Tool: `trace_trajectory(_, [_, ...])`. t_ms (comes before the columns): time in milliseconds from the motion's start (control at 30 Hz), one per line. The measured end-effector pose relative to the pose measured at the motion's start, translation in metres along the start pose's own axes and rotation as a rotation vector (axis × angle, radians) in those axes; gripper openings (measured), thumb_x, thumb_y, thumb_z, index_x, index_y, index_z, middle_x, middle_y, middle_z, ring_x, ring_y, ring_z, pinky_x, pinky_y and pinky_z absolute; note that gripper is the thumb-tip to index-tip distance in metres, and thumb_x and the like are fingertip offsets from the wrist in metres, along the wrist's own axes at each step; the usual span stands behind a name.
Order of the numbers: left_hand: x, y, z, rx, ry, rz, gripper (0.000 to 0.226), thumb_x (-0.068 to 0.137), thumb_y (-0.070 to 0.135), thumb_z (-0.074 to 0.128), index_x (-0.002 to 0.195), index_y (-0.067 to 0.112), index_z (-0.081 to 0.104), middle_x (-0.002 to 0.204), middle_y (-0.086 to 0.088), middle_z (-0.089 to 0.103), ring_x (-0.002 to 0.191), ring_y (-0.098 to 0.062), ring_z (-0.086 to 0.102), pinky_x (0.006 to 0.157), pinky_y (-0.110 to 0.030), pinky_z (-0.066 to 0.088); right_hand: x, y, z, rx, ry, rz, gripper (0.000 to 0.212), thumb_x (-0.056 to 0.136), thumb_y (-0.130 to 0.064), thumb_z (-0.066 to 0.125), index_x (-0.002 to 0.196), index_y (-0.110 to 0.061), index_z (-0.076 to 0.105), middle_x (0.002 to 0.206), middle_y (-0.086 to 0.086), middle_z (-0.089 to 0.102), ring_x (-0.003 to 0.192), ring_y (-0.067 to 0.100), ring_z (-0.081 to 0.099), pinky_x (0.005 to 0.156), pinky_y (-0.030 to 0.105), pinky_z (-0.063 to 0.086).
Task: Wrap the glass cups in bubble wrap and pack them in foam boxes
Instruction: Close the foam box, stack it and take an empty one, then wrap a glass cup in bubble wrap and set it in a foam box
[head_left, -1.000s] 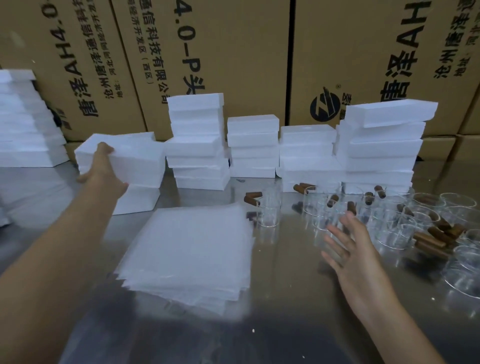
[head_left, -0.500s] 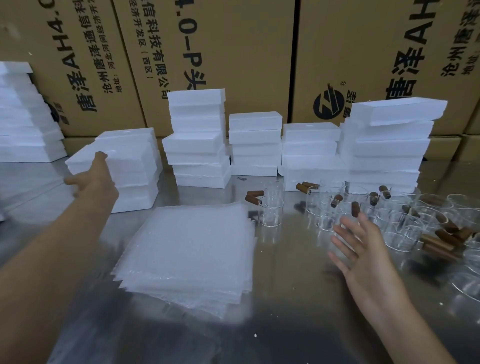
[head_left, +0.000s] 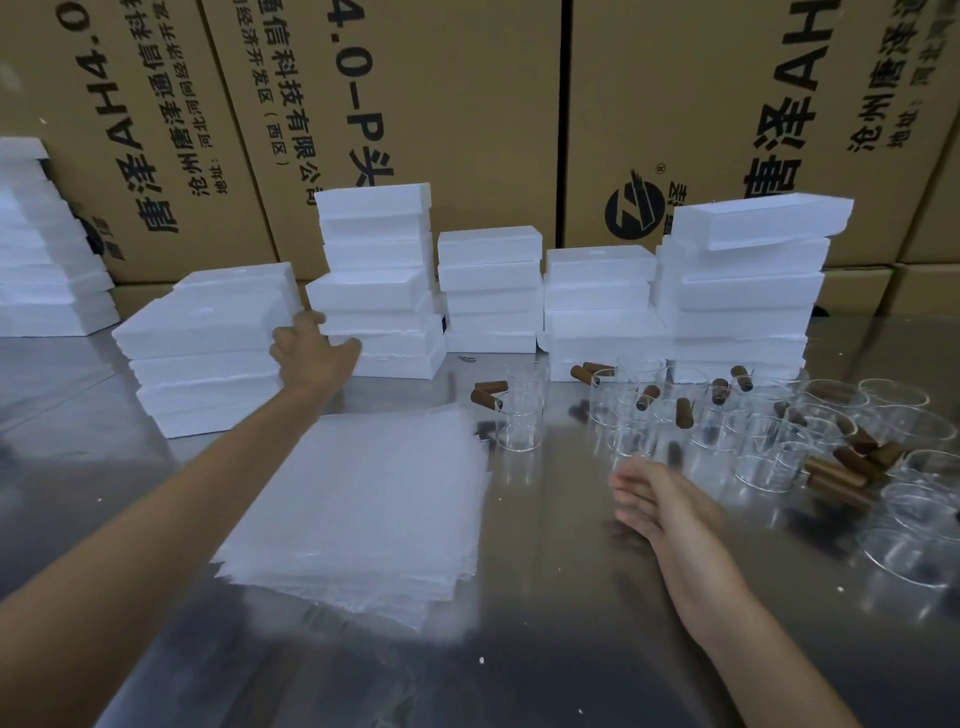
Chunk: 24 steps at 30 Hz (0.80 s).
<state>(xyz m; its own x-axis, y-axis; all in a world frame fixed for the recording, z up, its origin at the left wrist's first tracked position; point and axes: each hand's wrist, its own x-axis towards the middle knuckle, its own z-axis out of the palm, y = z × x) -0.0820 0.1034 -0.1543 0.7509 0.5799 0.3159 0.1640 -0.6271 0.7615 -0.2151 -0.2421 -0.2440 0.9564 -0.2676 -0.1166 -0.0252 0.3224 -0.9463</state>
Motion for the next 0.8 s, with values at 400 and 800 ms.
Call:
trace_trajectory(400, [0.073,0.056,0.053,0.644,-0.26,0.358,0.066,0.097,0.013,0.045,0.156,0.024,0.02,0.166,-0.009,0.0,0.151,-0.036,-0.004,0.118,-0.054,0.016,0.012,0.013,0.013,-0.353,0.003,-0.265,0.023,0.093,-0.022,0.066,0.07,-0.02,0.069,0.074,-0.007,0.07,0.073,0.011,0.067,0.081,0.053,0.057])
trace_trajectory(800, [0.029,0.061,0.04,0.681,0.095,0.903,0.032,0.089,-0.005,0.052,0.12,0.001,0.057,0.096,-0.022,0.063,0.093,-0.043,0.055,0.094,-0.053,0.039,0.013,0.007,0.009,-0.297,0.023,-0.216,0.017,0.095,-0.015,0.06,0.081,-0.018,0.07,0.068,-0.007,0.067,0.066,0.011,0.066,0.075,0.047,0.058])
